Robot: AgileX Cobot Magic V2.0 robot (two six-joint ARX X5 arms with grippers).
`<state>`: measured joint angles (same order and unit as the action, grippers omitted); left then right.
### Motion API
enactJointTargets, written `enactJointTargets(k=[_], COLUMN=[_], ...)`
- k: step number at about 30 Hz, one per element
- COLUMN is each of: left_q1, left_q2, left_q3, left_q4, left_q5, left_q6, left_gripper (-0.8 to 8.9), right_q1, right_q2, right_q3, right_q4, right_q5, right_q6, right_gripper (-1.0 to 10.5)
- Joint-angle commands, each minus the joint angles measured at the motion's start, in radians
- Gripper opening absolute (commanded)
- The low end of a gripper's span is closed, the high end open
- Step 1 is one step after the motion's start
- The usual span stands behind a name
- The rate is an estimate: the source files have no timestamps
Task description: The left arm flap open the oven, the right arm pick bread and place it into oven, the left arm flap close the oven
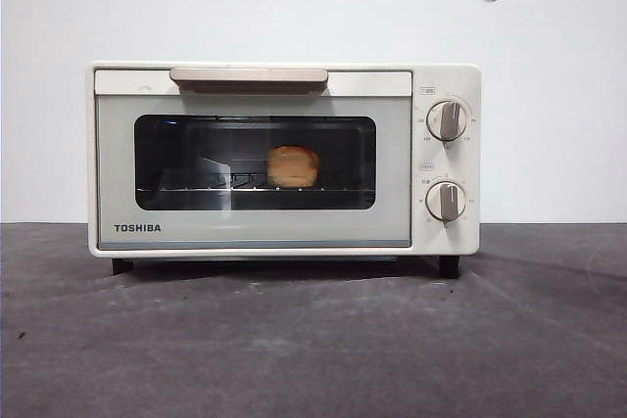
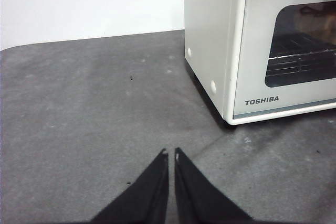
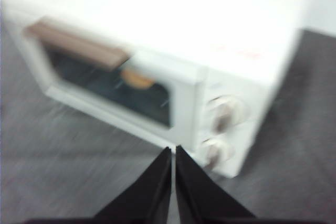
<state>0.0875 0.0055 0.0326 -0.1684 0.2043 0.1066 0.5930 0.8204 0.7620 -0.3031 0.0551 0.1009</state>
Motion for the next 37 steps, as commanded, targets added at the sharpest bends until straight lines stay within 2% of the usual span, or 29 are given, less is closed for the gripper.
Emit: enactJointTargets(k=[1, 8, 11, 17, 24, 37], left_q1=[0.003, 0.003, 0.003, 0.003, 0.003, 0.003], left_q2=[-0.002, -0.002, -0.002, -0.002, -0.002, -0.002], left_q3=[-0.021, -0.021, -0.021, -0.021, -0.021, -0.021], left_q4=[-0.008, -0.008, -0.008, -0.008, -0.008, -0.008], left_q5=[-0.003, -0.003, -0.003, -0.003, -0.003, -0.003], left_q6=[0.008, 0.008, 0.008, 0.008, 0.008, 0.008], left_gripper=[0.29, 0.29, 0.29, 0.29, 0.29, 0.29], right_q1=[-0.082, -0.371, -0.465, -0.584, -0.633, -0.658], right_q2=[-0.044, -0.223, -0.315, -0.481, -0.637, -0.806], right_q3=[-0.011, -0.142, -0.241, -0.443, -0.594, -0.723], right_q4=[0.031, 0.177, 0.259, 0.372, 0.378, 0.353], right_q5=[-0.019, -0.029, -0.029, -0.029, -0.028, -0.028], right_q6=[-0.012, -0.017, -0.016, -0.015, -0.015, -0.008], right_gripper=[0.1, 0.1, 0.1, 0.1, 0.1, 0.1])
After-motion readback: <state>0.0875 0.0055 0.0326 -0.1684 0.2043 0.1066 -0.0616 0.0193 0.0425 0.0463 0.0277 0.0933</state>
